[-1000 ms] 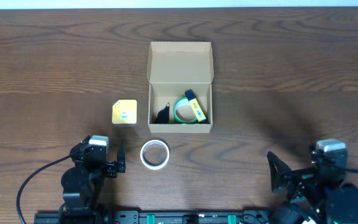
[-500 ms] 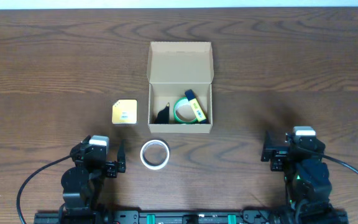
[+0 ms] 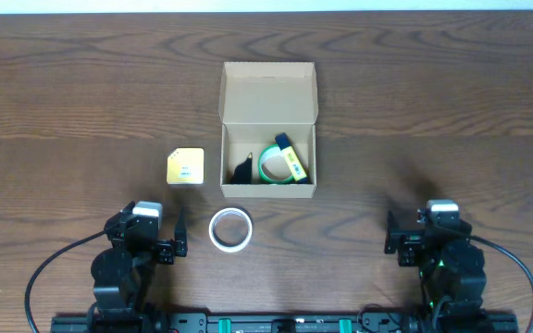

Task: Pack container
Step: 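Reach the left gripper to the yellow spiral notepad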

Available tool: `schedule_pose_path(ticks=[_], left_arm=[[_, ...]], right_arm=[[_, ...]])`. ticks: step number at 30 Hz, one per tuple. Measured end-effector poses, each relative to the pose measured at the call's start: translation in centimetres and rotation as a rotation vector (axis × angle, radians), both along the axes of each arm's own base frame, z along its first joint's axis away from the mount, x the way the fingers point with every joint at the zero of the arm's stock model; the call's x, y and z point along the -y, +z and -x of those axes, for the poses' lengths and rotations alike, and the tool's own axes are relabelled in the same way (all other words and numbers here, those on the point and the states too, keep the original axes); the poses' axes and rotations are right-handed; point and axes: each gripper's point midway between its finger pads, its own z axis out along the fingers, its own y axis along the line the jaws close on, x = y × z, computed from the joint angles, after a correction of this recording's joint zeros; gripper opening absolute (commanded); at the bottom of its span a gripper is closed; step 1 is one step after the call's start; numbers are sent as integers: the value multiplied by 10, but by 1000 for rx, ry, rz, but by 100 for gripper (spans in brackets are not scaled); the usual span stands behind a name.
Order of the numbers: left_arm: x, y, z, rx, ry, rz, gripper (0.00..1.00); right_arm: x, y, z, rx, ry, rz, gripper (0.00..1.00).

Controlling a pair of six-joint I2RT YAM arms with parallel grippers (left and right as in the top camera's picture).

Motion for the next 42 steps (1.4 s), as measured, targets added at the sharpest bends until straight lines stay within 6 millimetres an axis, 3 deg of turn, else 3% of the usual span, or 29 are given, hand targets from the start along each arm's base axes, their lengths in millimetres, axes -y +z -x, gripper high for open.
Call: schedule_pose_path(ticks=[9,26,27,32,36,42], left_arm=[[0,0,0,0,0,0,95],[-7,3,1,-2,36,-27,95],[-10,6,1,-4,47,-32,95],[-18,59,1,-46,90,-51,95],[-19,72,-14,-216,98,-59,95],[-19,100,-56,-509,135,-13,95]], right_arm=[[1,-30,21,-148,3,12,99],[1,-30,21,-148,4,13,99],[1,-30,21,-149,5,13,99],[1,-30,21,-147,4,13,99],[1,-31,21,-150,4,13,99],[1,-32,21,-153,4,14,99]])
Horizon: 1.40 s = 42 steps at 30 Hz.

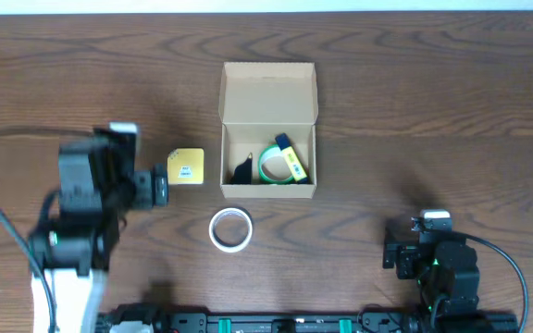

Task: Pack container
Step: 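Reach the left gripper to the yellow spiral notepad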

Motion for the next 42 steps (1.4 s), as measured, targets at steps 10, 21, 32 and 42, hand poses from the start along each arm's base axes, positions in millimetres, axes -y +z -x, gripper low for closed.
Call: schedule_pose_path(ticks=[10,21,32,42], left_arm=[[30,-30,-66,-171,-22,197,95],[22,-139,-76,-488,140,201,96],[37,-150,-76,-509,-51,146,95],[41,-197,-74,-612,-36,57,95]], right_arm=[[0,0,0,0,0,0,99],[0,0,0,0,0,-1,99],[0,0,0,0,0,0,99],[0,0,0,0,0,0,99]])
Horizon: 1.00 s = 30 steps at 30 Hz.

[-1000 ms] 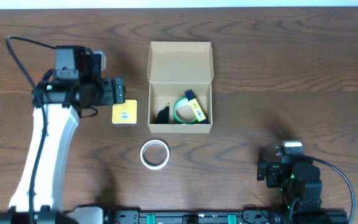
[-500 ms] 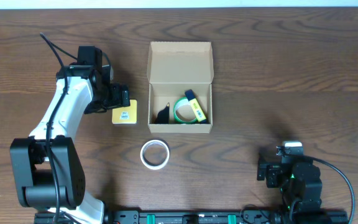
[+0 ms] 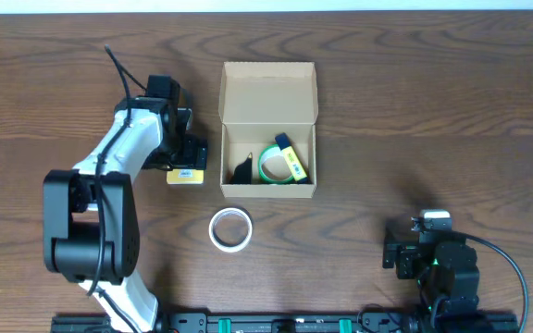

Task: Pack container
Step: 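Reach the left gripper to the yellow spiral notepad, then grasp the notepad with the left gripper and lift it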

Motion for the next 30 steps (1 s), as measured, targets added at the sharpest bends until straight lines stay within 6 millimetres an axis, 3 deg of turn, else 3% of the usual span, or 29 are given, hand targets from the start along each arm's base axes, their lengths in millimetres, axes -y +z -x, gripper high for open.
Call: schedule_pose_path(ticks=[17,30], left_arm=[[8,-1,-2,14,-38,-22,96],[-1,-5,0,14,-14,-76,96]], right_arm=[[0,0,0,0,0,0,99],[0,0,0,0,0,0,99]])
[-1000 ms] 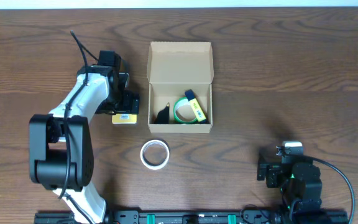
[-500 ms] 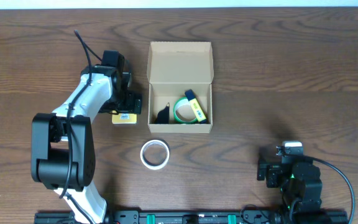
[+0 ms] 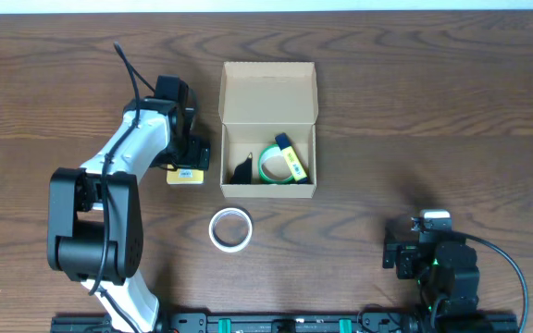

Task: Pack container
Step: 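Grasp the notepad with the left gripper and lift it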

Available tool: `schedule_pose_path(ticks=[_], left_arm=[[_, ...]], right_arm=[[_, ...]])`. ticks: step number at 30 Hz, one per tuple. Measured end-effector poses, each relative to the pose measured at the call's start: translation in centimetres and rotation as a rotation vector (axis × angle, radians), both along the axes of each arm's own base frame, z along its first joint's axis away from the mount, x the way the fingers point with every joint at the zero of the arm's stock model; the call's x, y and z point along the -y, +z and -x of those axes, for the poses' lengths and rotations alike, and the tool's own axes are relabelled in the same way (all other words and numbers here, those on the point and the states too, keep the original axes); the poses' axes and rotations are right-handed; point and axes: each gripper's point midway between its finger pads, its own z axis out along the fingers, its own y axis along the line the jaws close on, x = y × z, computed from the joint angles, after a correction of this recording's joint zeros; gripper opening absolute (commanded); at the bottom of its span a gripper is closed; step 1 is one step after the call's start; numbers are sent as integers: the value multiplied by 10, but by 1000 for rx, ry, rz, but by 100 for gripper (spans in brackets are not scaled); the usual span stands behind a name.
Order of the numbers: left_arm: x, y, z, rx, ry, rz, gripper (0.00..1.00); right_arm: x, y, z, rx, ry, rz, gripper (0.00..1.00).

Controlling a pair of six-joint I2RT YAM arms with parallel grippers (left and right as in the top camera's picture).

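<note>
An open cardboard box (image 3: 267, 129) stands at mid-table, its lid folded back. Inside it lie a green tape ring (image 3: 273, 166), a blue and yellow item (image 3: 288, 158) and a black clip (image 3: 243, 169). Left of the box lies a small yellow packet (image 3: 185, 173), and my left gripper (image 3: 192, 155) sits right over its upper part, covering it. From overhead I cannot tell whether its fingers are open or shut. A white tape roll (image 3: 230, 228) lies in front of the box. My right gripper (image 3: 398, 250) rests at the front right; its fingers are not visible.
The left arm (image 3: 109, 194) reaches from the front left across the table's left side, a black cable (image 3: 130, 74) arching behind it. The dark rail (image 3: 266, 324) runs along the front edge.
My left gripper has shifted slightly to the right and lower over the yellow packet, hiding more of it. The packet, box, tape roll and right arm are where they were.
Both arms first rested folded at the front edge. Then the left arm was raised over the table's left side, near the yellow packet. A moment ago its gripper was over the packet's top edge, and now it sits a little further onto it.
</note>
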Motion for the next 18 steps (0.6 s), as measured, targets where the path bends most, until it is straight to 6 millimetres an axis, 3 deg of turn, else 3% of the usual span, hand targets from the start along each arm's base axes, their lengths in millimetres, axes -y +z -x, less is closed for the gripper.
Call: schedule_pose_path(ticks=[18], left_arm=[[11,-8,5,-6,3,64,95]], right_arm=[[0,0,0,0,0,0,99]])
